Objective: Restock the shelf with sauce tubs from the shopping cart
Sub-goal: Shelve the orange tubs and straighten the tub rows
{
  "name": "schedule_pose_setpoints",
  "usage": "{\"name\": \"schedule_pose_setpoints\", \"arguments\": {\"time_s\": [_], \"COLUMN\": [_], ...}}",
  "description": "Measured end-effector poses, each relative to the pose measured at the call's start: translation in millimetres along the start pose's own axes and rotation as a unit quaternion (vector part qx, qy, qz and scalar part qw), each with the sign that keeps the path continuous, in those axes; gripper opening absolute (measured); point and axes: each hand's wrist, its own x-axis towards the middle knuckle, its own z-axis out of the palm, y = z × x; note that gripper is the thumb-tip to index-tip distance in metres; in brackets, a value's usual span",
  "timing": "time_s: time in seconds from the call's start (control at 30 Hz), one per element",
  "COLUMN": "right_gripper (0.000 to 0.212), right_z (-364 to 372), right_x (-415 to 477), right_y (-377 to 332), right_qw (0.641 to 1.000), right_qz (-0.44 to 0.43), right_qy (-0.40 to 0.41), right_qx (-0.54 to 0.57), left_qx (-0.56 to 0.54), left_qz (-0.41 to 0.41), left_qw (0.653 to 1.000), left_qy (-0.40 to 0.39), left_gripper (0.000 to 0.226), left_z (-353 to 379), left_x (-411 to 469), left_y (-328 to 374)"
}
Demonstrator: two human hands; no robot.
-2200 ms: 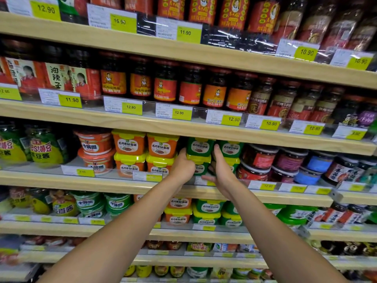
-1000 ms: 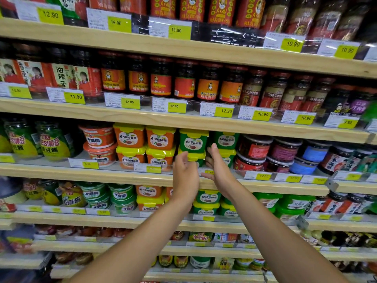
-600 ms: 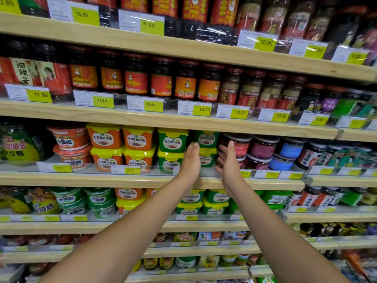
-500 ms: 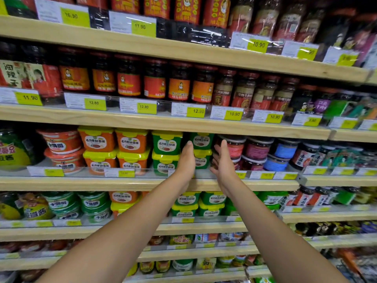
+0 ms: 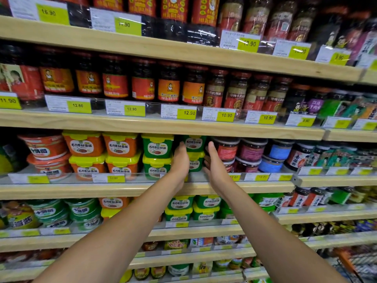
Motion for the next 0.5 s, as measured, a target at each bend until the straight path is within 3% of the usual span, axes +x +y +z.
{"name": "schedule_pose_setpoints", "arguments": {"time_s": [0.07, 0.2, 0.3, 0.37, 0.43, 0.5], "right_gripper": [0.035, 0.088, 0.101, 0.087, 0.054, 0.037], "right_z": [-2, 4, 3, 4, 8, 8], "right_x": [3, 1, 24, 22, 9, 12], "right_y": [4, 0, 16, 9, -6, -9], "right_qw": [1.000, 0.998, 0.998, 0.998, 0.999, 0.999], "right_qz": [0.006, 0.013, 0.022, 0.045, 0.047, 0.043], "right_qy": [0.007, 0.014, 0.011, 0.008, 0.005, -0.017], "right_qx": [-0.002, -0.056, -0.062, -0.040, -0.010, 0.017], "left_qx": [0.006, 0.016, 0.013, 0.007, 0.005, 0.007], "left_qz": [-0.003, -0.002, 0.001, 0.000, 0.000, 0.001], "left_qw": [1.000, 1.000, 1.000, 1.000, 1.000, 1.000], "left_qy": [0.001, 0.003, -0.004, -0.003, 0.000, 0.002], "left_gripper": [0.057, 0.055, 0.050, 0.049, 0.052, 0.054], "left_z": [1, -1, -2, -3, -3, -4], "left_x": [4, 9, 14, 14, 12, 14], "left_y": [-2, 1, 0, 0, 0, -1]}}
